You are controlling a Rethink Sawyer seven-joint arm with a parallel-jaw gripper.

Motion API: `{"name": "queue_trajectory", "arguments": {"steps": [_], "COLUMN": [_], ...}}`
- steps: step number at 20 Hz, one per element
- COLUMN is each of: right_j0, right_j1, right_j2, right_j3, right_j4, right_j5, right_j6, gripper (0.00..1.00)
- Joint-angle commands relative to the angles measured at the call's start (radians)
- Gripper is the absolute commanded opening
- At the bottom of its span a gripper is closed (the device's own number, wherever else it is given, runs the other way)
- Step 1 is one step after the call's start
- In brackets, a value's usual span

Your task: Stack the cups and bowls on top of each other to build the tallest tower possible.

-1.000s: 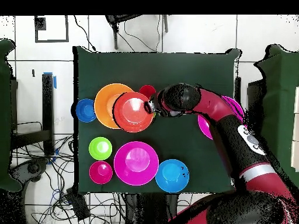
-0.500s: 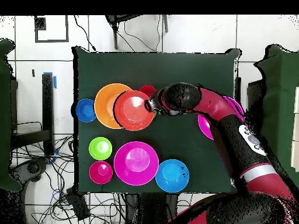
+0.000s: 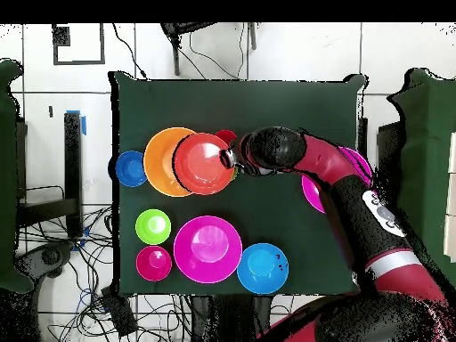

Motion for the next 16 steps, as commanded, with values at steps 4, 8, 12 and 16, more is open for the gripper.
{"name": "queue_trajectory", "arguments": {"steps": [4,8,12,16], "right_j0": [0.037,0.037,0.038,0.033], "right_j1": [0.036,0.041,0.032,0.021], "right_j2": [-0.004,-0.007,-0.018,-0.025], "right_j3": [-0.049,-0.052,-0.054,-0.050], "right_j4": [-0.009,-0.011,-0.016,-0.024], "right_j5": [0.003,0.016,0.035,0.039], "right_j6": [0.040,0.031,0.030,0.026], "gripper": [0.00,0.00,0.00,0.00]}}
